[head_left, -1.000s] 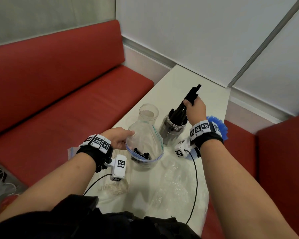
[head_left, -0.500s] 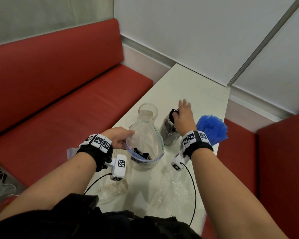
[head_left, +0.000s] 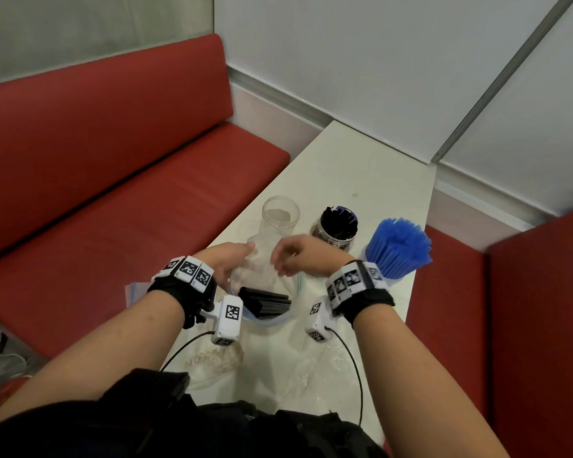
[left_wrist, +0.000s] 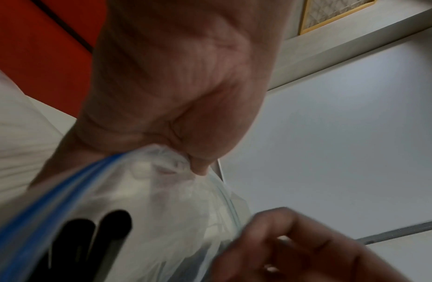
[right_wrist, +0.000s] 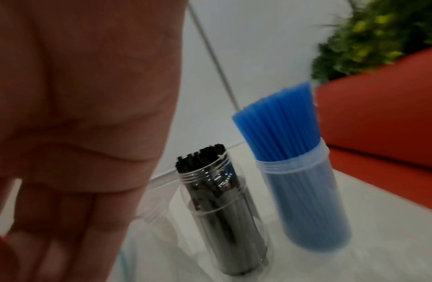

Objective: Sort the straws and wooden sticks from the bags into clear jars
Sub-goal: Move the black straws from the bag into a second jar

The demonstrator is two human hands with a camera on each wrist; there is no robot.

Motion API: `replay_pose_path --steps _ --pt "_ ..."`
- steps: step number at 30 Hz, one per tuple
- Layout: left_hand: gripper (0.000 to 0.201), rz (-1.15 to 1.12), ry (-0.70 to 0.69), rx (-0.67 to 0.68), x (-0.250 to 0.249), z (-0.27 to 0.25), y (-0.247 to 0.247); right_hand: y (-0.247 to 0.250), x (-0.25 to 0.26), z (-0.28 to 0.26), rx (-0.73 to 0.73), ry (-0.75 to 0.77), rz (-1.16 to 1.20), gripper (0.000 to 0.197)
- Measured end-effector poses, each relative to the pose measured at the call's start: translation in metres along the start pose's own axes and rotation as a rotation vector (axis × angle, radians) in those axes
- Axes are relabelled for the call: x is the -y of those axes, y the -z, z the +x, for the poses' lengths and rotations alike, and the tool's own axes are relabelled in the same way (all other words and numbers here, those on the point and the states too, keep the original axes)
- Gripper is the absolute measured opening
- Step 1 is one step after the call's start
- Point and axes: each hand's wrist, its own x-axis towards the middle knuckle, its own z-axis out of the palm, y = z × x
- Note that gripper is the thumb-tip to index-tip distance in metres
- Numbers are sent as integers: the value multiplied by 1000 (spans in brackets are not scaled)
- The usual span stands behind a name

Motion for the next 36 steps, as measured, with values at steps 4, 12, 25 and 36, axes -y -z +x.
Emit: replay_pose_path --steps 4,12,25,36 --pt "42 -165 -57 61 4 0 0 -50 -16 10 154 -161 -673 50" --pt "79 33 -51 184 4 -9 6 -88 -57 4 -201 -98 -349 35" --pt "41 -95 -164 211 6 -17 -9 -68 -50 -1 -435 -124 -83 15" --pt "38 -59 -157 180 1 -22 -18 -80 -51 0 -512 -108 -233 20"
